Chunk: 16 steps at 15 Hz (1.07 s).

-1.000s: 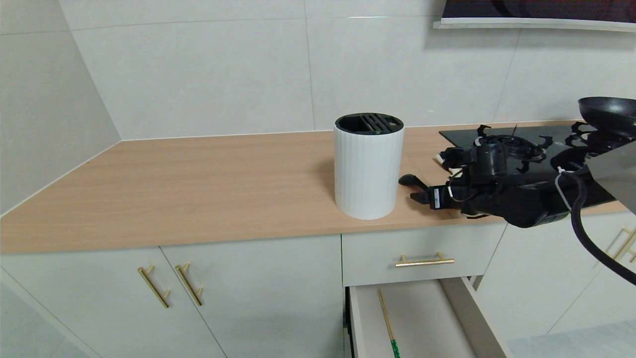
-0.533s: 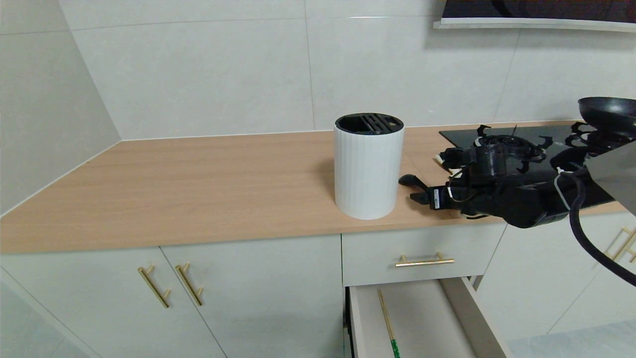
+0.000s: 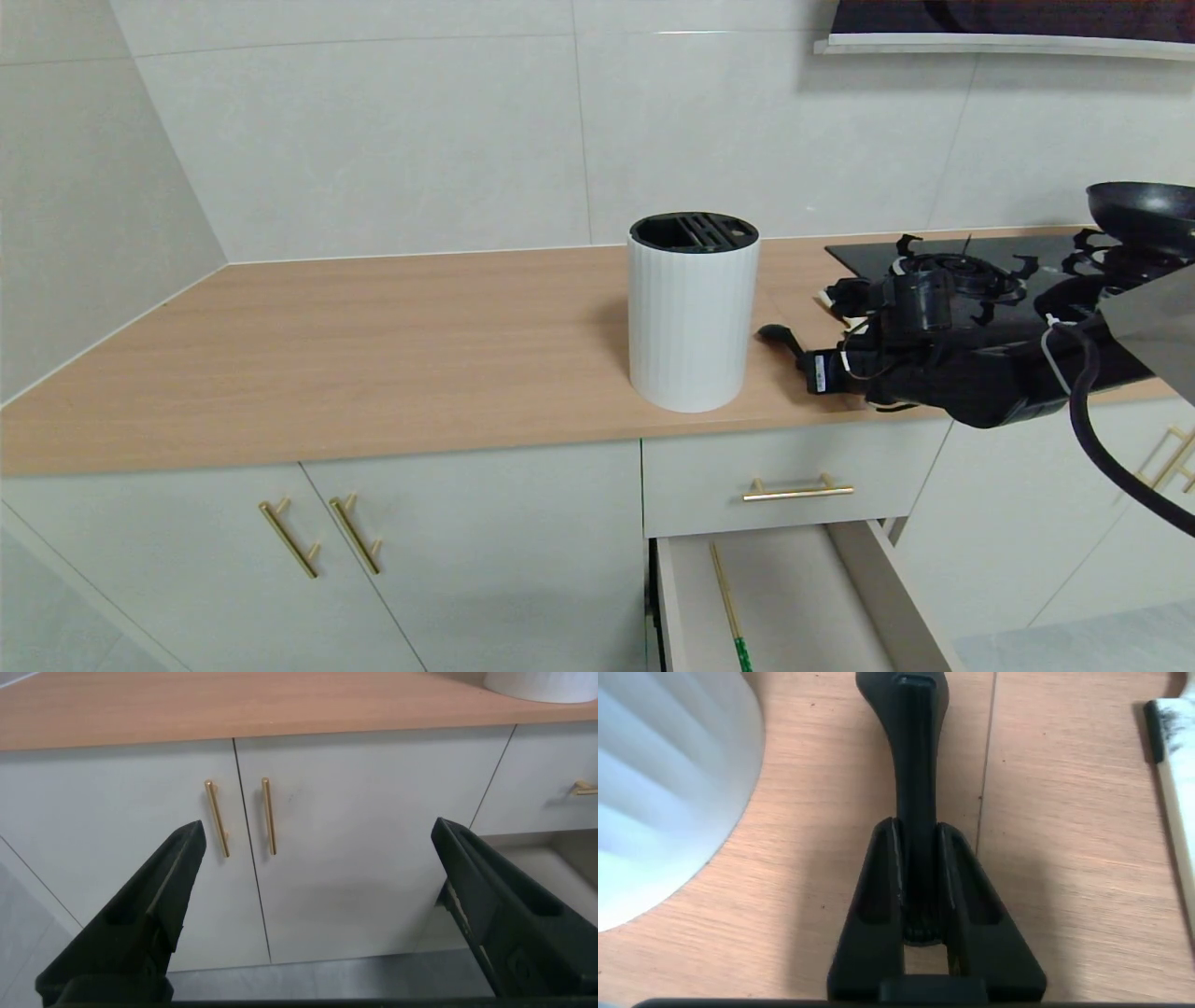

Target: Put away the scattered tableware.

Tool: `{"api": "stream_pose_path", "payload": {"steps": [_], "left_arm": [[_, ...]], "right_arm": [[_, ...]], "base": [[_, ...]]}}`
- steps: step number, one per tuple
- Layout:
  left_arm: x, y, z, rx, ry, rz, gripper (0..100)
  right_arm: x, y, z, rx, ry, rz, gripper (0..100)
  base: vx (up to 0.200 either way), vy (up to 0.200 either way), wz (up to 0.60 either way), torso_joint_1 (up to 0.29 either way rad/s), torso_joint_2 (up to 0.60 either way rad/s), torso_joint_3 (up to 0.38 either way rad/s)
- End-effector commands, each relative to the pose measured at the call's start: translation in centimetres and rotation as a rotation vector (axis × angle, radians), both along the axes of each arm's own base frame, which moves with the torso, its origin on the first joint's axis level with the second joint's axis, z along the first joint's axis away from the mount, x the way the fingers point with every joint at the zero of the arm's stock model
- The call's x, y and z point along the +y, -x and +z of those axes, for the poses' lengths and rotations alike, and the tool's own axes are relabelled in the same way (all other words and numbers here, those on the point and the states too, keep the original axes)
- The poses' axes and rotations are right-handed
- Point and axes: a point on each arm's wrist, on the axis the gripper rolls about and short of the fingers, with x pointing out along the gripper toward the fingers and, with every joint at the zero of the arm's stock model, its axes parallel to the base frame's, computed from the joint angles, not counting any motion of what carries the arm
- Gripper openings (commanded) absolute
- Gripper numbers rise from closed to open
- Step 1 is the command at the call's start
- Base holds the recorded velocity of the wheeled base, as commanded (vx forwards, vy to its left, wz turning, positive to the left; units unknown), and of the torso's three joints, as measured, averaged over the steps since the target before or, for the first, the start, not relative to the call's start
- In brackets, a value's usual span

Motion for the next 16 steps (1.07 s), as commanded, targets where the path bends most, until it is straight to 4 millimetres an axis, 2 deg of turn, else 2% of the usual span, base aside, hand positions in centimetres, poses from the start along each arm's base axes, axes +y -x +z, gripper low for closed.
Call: {"api": "stream_pose_path", "payload": {"steps": [1,5,7,9,12,13,14,15,16], "left_arm": [[0.0,0.0,0.0,0.000,0.000,0.001,100],[0.0,0.0,0.0,0.000,0.000,0.001,100],[0.0,0.0,0.0,0.000,0.000,0.001,100],[0.0,0.0,0.0,0.001,0.000,0.001,100],[0.0,0.0,0.0,0.000,0.000,0.001,100],[0.0,0.0,0.0,0.000,0.000,0.001,100],[0.0,0.0,0.0,0.000,0.000,0.001,100],[0.0,0.0,0.0,0.001,0.000,0.001,100],[0.0,0.0,0.0,0.001,0.000,0.001,100]], "right_arm": [[0.0,0.1,0.4,-0.009,-0.003,0.001,0],[-0.1,0.5,1.4,-0.025,-0.003,-0.014,0],[-0.1,2.0,3.1,-0.050,0.002,-0.041,0],[0.2,4.5,4.7,-0.044,0.006,-0.045,0],[-0.6,9.6,7.2,0.026,-0.009,-0.073,0],[-1.1,11.4,7.7,0.060,-0.008,-0.079,0],[-1.5,12.3,7.9,0.078,-0.010,-0.083,0],[-1.7,14.9,7.8,0.111,-0.013,-0.071,0],[-1.7,14.9,7.8,0.111,-0.013,-0.071,0]], "base": [[0.000,0.000,0.00,0.000,0.00,0.000],[0.000,0.000,0.00,0.000,0.00,0.000],[0.000,0.000,0.00,0.000,0.00,0.000],[0.000,0.000,0.00,0.000,0.00,0.000],[0.000,0.000,0.00,0.000,0.00,0.000],[0.000,0.000,0.00,0.000,0.00,0.000],[0.000,0.000,0.00,0.000,0.00,0.000],[0.000,0.000,0.00,0.000,0.00,0.000],[0.000,0.000,0.00,0.000,0.00,0.000]]}}
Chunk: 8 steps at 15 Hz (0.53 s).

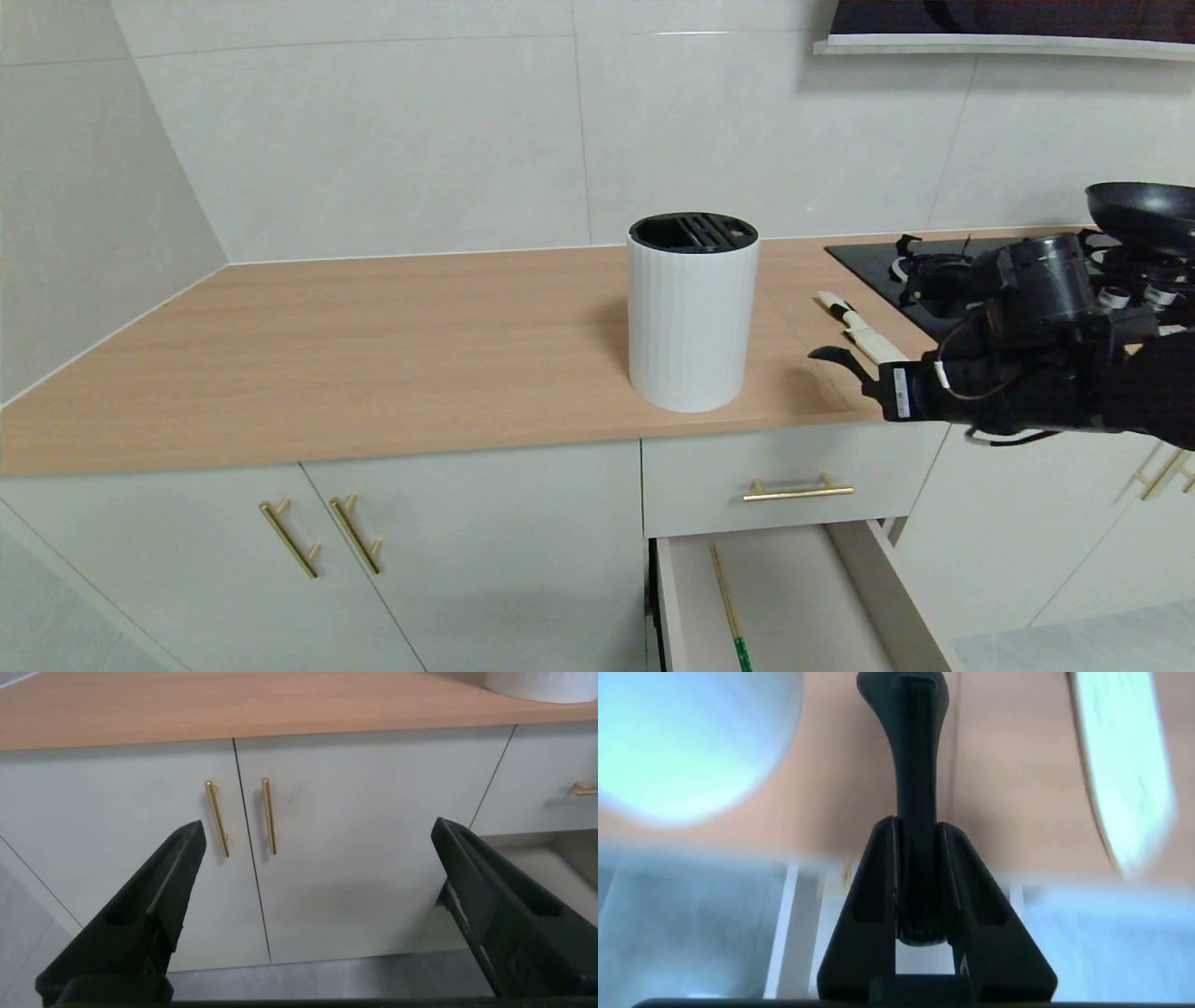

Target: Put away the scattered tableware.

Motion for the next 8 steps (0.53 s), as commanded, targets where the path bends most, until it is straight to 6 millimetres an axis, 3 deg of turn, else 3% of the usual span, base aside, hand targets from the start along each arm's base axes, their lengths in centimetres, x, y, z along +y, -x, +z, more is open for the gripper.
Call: {"api": "stream_pose_path", "payload": {"steps": [1,4,8], "left_arm": [[0.0,0.0,0.0,-0.001,0.000,0.001,100],[0.0,0.0,0.0,-0.001,0.000,0.001,100],[0.0,0.0,0.0,0.001,0.000,0.001,100]], "right_arm": [[-1.1,5.1,0.8,-0.011,-0.014,0.027,0],[-1.3,6.6,-0.5,0.030,0.005,0.038,0],[-0.6,7.0,-1.4,0.062,0.020,0.069,0]], "base": [[0.000,0.000,0.00,0.000,0.00,0.000],[0.000,0.000,0.00,0.000,0.00,0.000],[0.000,0.000,0.00,0.000,0.00,0.000]]}}
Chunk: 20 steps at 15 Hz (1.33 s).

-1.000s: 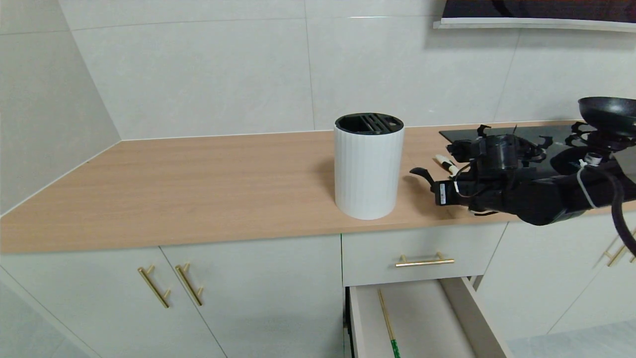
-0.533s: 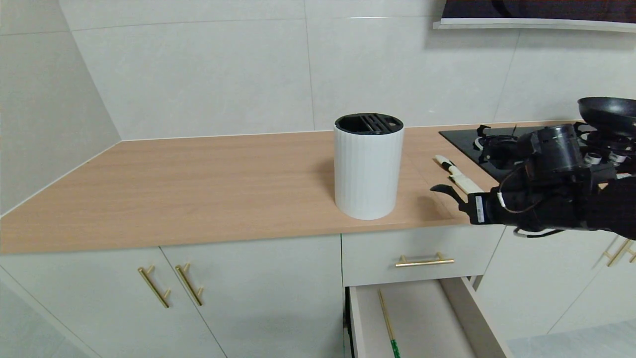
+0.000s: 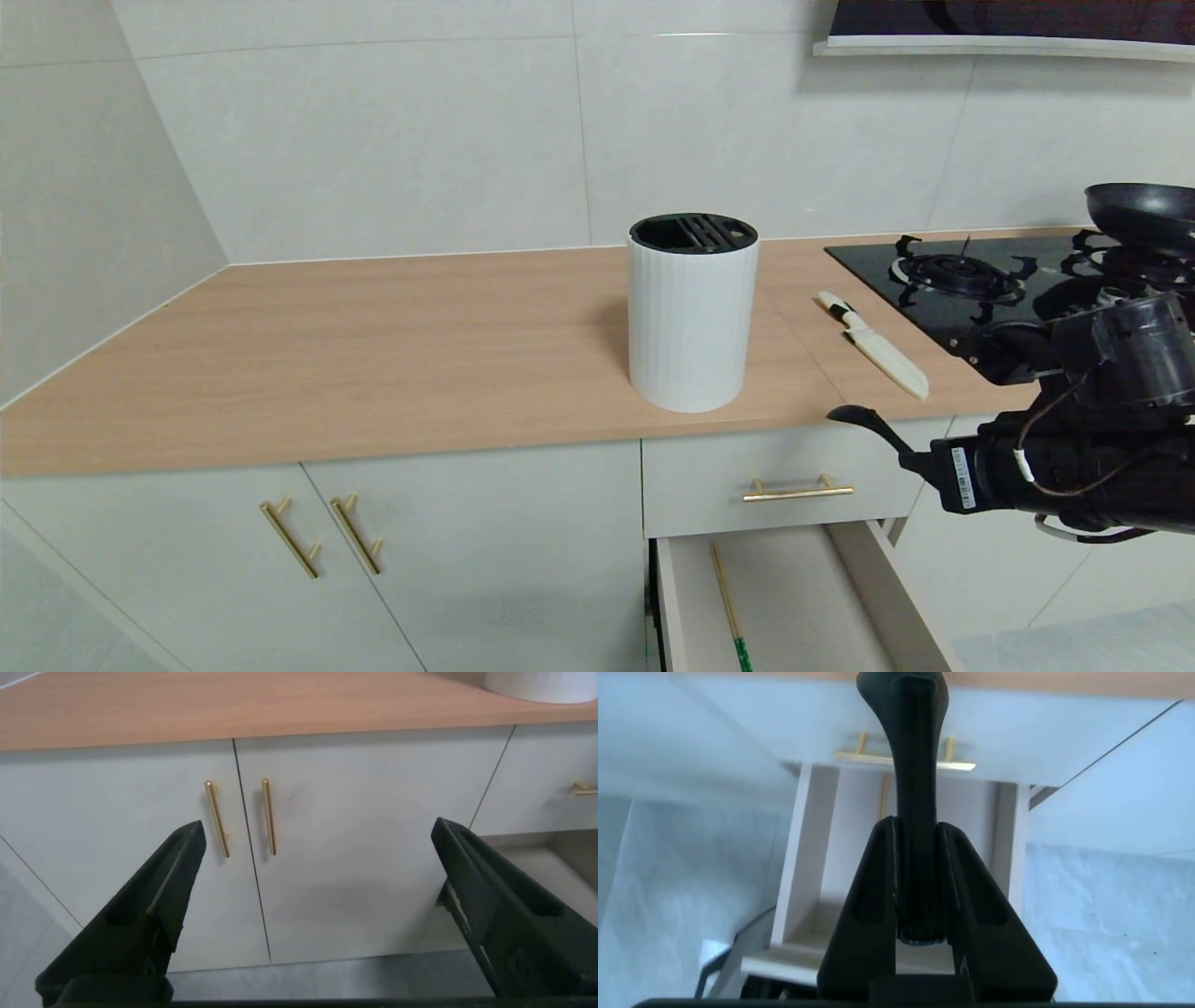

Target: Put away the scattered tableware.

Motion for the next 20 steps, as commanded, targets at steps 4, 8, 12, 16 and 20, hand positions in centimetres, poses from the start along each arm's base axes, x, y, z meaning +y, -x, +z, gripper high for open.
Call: {"api": "stream_pose_path", "payload": {"steps": [4,8,12,16,20], "left_arm": [[0.0,0.0,0.0,0.000,0.000,0.000,100],[0.0,0.0,0.0,0.002,0.000,0.000,100],[0.0,0.0,0.0,0.002,0.000,0.000,100],[0.0,0.0,0.0,0.000,0.000,0.000,100],[0.0,0.0,0.0,0.002,0.000,0.000,100]], "right_arm": [[0.3,-0.1,-0.8,0.028,0.011,0.009,0],[0.3,-0.3,-1.2,0.043,0.017,0.010,0],[0.5,-0.5,-1.5,0.055,0.022,0.011,0],[0.5,-0.6,-1.7,0.062,0.025,0.011,0],[0.6,-0.8,-2.0,0.073,0.031,0.010,0]], "base": [[0.000,0.000,0.00,0.000,0.00,0.000],[0.000,0.000,0.00,0.000,0.00,0.000],[0.000,0.000,0.00,-0.019,0.04,0.025],[0.000,0.000,0.00,-0.165,0.40,0.231],[0.000,0.000,0.00,-0.190,0.48,0.286]]}}
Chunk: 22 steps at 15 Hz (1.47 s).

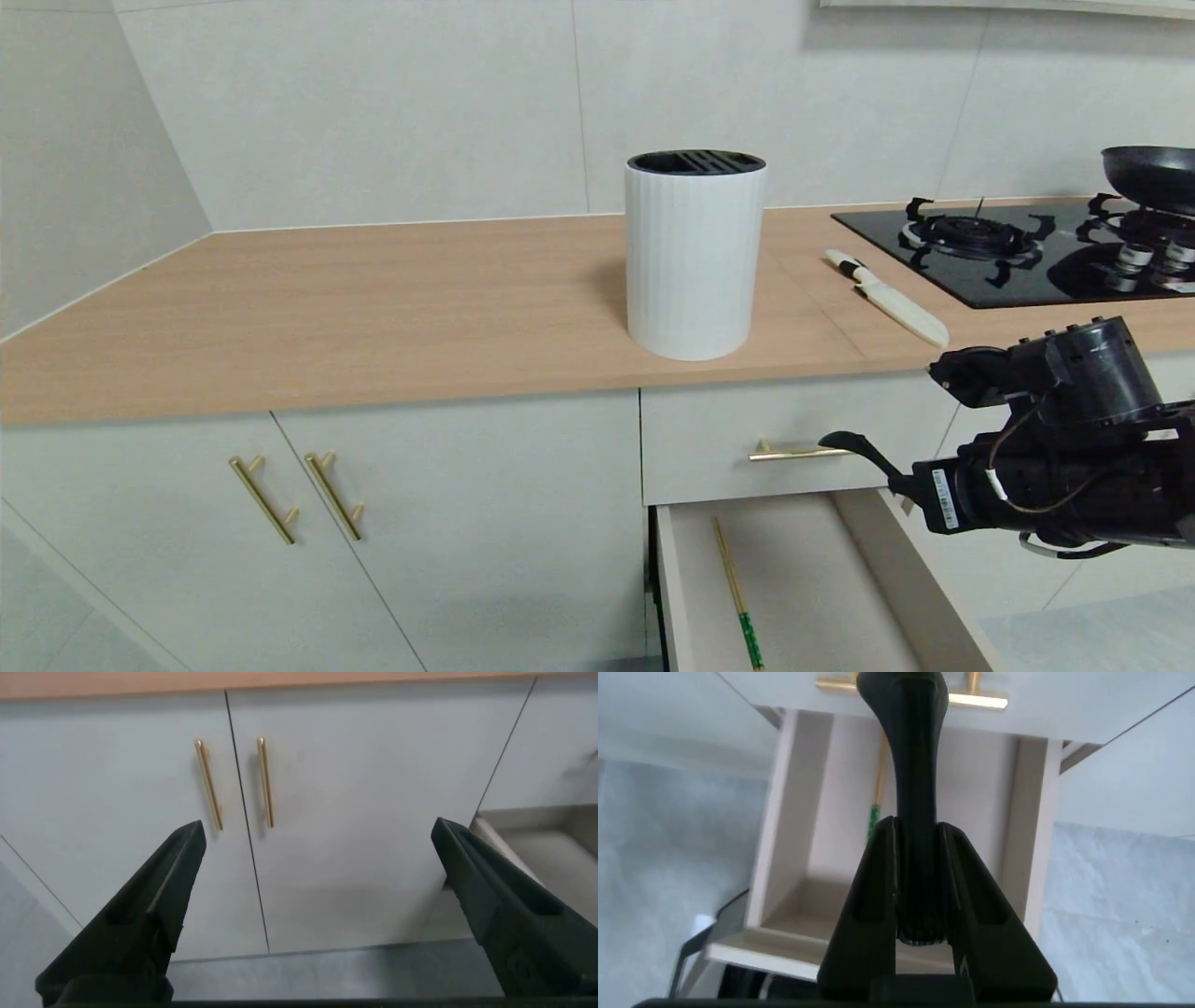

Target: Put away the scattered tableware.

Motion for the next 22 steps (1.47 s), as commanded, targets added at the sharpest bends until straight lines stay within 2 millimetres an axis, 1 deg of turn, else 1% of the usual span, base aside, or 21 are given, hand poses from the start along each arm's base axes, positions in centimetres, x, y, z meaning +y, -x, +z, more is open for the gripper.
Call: {"api": "stream_pose_path", "payload": {"steps": [1,7,11,17,21,22], "left_arm": [[0.0,0.0,0.0,0.001,0.000,0.000,100],[0.0,0.0,0.0,-0.001,0.000,0.000,100],[0.0,0.0,0.0,-0.001,0.000,0.000,100],[0.0,0.0,0.0,-0.001,0.000,0.000,100],[0.0,0.0,0.0,-0.001,0.000,0.000,100],[0.0,0.0,0.0,-0.001,0.000,0.000,100]], "right_arm": [[0.1,-0.1,-0.3,0.010,0.004,0.000,0],[0.1,-0.2,-0.3,0.012,0.006,0.000,0],[0.1,-0.3,-0.5,0.018,0.008,0.000,0],[0.2,-0.5,-0.7,0.025,0.011,0.000,0],[0.9,-2.3,-3.1,0.058,0.024,-0.004,0],[1.3,-3.1,-4.8,0.089,0.036,-0.003,0]], "base": [[0.000,0.000,0.00,-0.183,0.47,0.286],[0.000,0.000,0.00,-0.158,0.46,0.303],[0.000,0.000,0.00,-0.101,0.43,0.316],[0.000,0.000,0.00,-0.014,0.08,0.061],[0.000,0.000,0.00,0.000,0.00,0.000],[0.000,0.000,0.00,0.000,0.00,0.000]]}}
